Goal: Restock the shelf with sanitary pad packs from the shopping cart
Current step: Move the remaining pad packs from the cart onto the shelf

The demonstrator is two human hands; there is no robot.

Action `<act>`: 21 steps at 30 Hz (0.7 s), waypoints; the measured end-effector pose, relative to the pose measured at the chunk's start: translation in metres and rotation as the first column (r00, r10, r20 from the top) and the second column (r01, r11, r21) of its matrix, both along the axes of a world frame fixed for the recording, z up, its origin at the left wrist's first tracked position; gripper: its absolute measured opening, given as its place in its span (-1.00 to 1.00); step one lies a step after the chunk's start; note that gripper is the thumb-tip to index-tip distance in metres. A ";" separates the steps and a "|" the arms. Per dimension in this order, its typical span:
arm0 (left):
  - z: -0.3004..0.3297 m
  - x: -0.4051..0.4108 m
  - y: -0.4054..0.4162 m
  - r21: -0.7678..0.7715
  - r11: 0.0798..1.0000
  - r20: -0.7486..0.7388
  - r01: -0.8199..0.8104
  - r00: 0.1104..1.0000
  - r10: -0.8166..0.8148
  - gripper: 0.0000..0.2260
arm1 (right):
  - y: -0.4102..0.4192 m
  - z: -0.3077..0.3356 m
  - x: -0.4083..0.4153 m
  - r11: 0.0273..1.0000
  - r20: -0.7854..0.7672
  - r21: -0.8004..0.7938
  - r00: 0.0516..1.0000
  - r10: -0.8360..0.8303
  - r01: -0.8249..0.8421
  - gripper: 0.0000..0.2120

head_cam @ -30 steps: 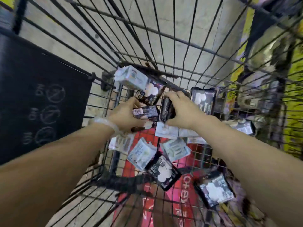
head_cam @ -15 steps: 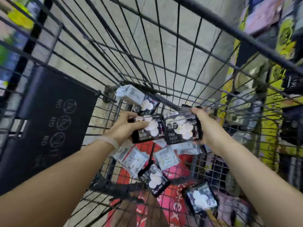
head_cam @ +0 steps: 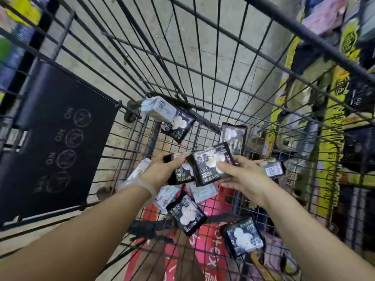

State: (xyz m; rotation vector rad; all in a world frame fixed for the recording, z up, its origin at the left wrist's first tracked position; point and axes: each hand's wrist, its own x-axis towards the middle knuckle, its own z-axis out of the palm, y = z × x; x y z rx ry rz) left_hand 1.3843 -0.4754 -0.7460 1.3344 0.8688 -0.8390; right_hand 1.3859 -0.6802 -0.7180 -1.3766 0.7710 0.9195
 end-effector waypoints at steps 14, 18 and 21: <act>-0.002 -0.005 -0.001 -0.113 0.985 -0.072 -0.132 0.990 0.125 -0.86 | 0.001 -0.001 -0.003 0.999 0.011 -0.019 0.999 -0.043 0.044 -0.38; -0.007 -0.007 0.001 -0.137 0.979 -0.097 -0.149 0.986 0.137 -0.76 | 0.006 0.002 -0.004 0.999 0.026 -0.042 1.000 -0.004 0.005 -0.42; -0.012 -0.007 0.004 -0.165 0.977 -0.123 -0.136 0.986 0.117 -0.47 | 0.008 0.003 -0.002 0.999 0.030 -0.036 1.000 0.005 -0.004 -0.66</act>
